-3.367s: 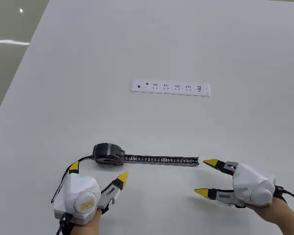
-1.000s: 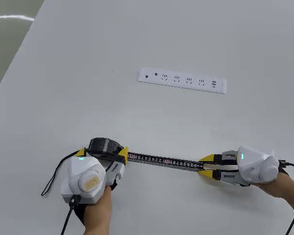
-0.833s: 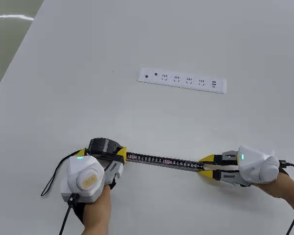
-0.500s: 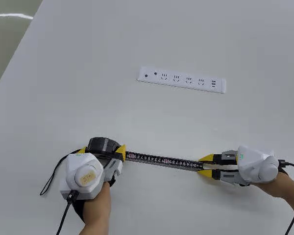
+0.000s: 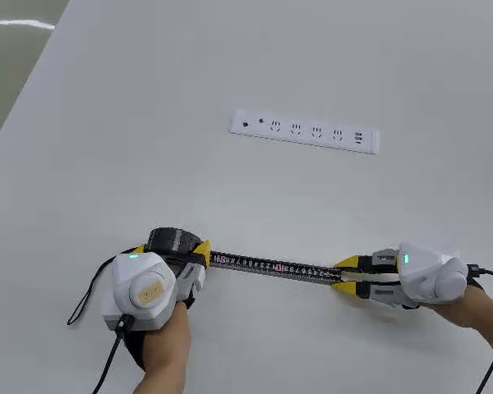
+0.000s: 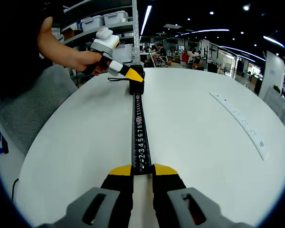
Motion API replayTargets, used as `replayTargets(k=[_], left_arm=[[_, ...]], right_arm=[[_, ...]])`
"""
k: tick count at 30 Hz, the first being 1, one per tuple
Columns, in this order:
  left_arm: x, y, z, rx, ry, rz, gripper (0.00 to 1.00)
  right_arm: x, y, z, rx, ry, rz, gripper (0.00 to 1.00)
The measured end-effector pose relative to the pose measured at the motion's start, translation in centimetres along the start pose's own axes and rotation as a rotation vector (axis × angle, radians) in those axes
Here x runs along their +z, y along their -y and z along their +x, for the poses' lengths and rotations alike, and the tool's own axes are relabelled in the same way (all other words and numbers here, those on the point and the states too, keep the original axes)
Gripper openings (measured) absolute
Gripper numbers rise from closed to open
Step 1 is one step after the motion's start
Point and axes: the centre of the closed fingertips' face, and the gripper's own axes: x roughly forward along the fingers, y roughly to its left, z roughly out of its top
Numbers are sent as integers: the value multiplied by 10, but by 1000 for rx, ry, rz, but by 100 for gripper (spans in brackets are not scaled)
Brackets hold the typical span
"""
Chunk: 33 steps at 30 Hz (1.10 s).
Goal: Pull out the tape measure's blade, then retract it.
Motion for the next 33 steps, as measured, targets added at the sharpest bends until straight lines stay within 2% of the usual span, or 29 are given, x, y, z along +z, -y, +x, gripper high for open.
replayTargets(k=[16,33], left_arm=[[1,-1,1,29,-14,22,57],[0,-1,2,15,-27,31,58]], right_arm=[[7,2,-3,-10,8,-7,14],[12,2,-1,-10,10,-17,14]])
